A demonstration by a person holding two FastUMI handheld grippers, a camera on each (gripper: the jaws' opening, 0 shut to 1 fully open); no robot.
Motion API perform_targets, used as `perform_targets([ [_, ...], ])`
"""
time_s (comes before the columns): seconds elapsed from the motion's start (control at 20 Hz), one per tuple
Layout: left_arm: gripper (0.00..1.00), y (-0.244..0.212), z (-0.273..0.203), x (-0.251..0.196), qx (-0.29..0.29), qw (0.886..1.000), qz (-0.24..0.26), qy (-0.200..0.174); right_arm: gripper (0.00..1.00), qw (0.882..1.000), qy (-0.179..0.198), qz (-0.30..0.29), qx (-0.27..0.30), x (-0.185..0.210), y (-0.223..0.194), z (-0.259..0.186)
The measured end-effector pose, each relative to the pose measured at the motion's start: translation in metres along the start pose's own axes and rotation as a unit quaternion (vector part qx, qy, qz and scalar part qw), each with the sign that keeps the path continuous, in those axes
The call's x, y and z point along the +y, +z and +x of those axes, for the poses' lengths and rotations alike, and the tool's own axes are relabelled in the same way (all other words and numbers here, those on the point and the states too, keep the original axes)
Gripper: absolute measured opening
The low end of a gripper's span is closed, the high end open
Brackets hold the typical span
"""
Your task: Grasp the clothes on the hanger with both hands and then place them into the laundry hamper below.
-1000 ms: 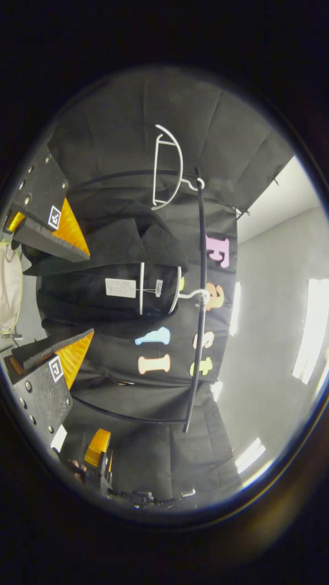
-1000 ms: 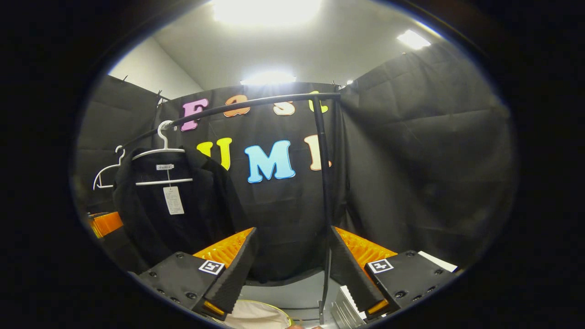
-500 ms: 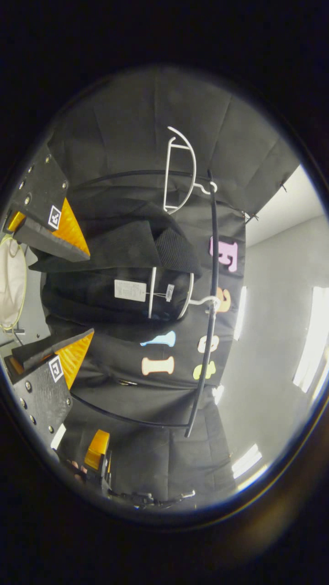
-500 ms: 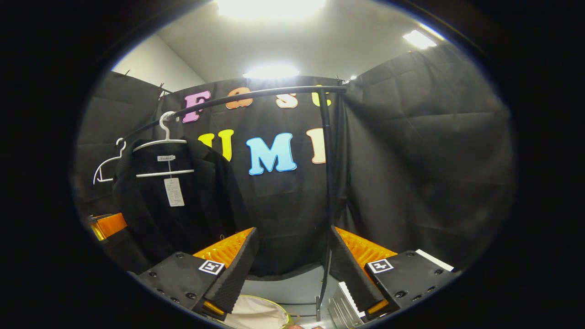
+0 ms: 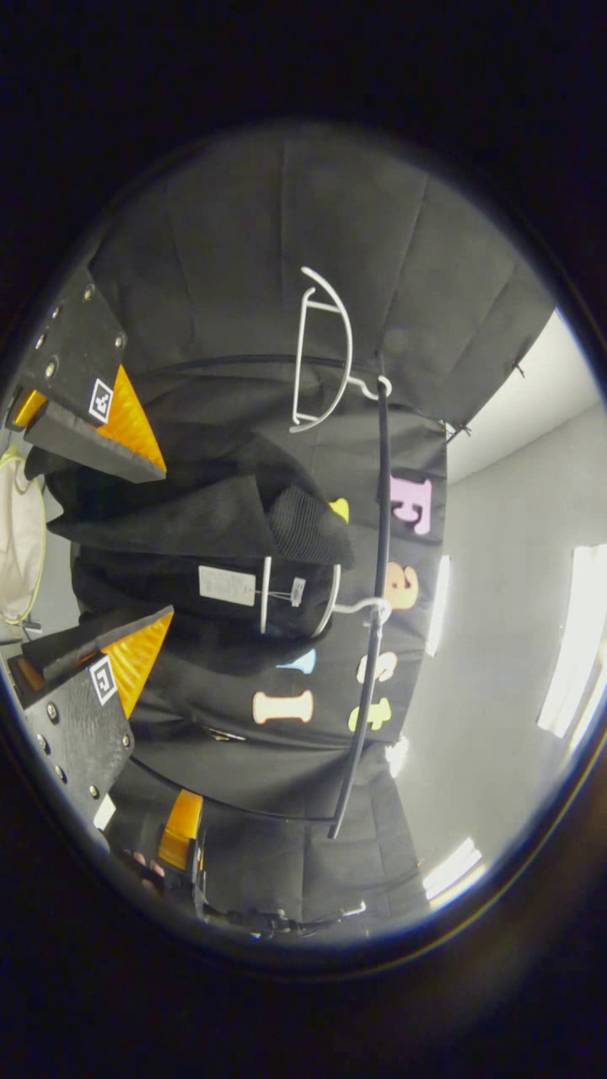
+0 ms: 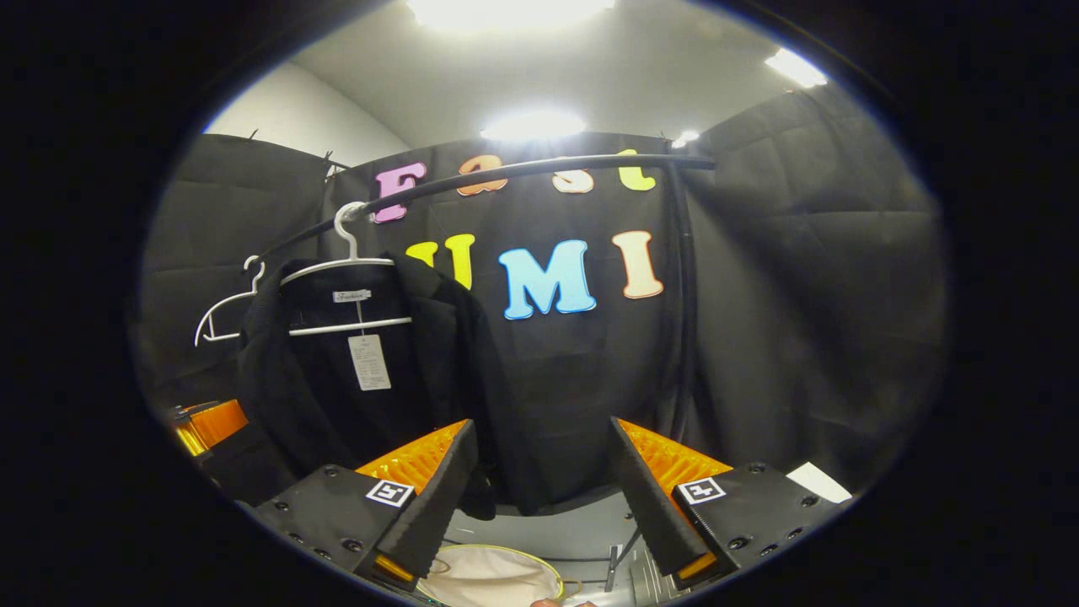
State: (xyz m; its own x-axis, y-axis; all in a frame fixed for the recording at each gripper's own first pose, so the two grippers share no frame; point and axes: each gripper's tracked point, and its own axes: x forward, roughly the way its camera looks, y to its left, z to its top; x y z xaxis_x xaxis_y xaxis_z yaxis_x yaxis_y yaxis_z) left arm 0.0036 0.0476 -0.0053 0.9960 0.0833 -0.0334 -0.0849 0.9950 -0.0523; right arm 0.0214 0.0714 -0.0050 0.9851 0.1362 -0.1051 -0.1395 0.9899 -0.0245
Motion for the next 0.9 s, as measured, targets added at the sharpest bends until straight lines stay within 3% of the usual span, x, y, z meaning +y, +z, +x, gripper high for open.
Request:
perform_targets([
  [0.35,0.84,0.017,0.002,0.013,-0.001,0.999,-0.016,0.044,0.98,0.998,0.066,-0.001,-0.003,0.042,0.012,0.035],
  [0.4,0.84,0.019,0.005,0.013,-0.003,0.998,-0.018,0.052,0.93,0.997,0.076,0.001,-0.004,0.047,0.014,0.042],
  [0.9,0.84,0.034,0.039,0.008,-0.007,0.989,-0.037,0.140,0.98,0.985,0.171,0.024,-0.005,0.088,0.034,0.129],
])
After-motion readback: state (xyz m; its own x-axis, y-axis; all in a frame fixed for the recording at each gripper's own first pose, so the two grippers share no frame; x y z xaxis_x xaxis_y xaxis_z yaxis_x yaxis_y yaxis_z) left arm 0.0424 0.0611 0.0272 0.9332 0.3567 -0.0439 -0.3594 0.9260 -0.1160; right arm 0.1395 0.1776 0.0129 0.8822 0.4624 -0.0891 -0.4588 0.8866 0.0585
